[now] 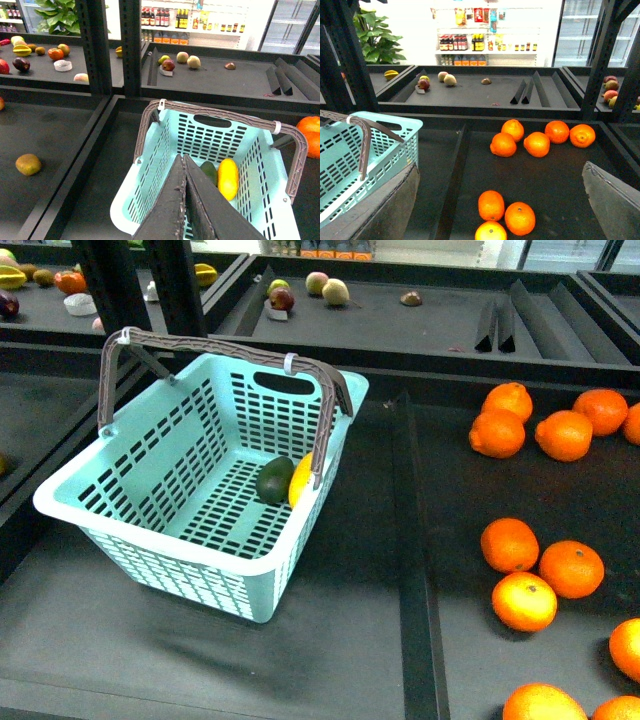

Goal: Pick mango and avocado into basket

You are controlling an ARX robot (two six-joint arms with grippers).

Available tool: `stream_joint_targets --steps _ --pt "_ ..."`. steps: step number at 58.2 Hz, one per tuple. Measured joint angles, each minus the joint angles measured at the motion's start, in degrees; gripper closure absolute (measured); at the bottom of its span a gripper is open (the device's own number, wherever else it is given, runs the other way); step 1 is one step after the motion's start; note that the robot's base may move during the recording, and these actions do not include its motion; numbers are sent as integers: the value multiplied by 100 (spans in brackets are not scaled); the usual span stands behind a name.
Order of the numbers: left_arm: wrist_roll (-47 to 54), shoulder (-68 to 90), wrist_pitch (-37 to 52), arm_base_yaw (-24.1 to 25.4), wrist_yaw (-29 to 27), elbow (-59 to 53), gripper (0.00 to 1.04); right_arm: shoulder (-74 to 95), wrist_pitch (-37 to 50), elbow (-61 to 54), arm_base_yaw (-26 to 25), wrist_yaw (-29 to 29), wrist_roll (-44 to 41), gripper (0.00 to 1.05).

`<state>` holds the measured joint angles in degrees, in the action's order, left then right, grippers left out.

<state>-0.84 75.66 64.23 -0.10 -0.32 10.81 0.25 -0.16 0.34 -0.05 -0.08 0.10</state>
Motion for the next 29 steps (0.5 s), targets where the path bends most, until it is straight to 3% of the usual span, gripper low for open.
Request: stream_joint_targets --steps 29 --pt "37 -2966 -2026 0 31 -940 102 0 0 0 0 0 0 8"
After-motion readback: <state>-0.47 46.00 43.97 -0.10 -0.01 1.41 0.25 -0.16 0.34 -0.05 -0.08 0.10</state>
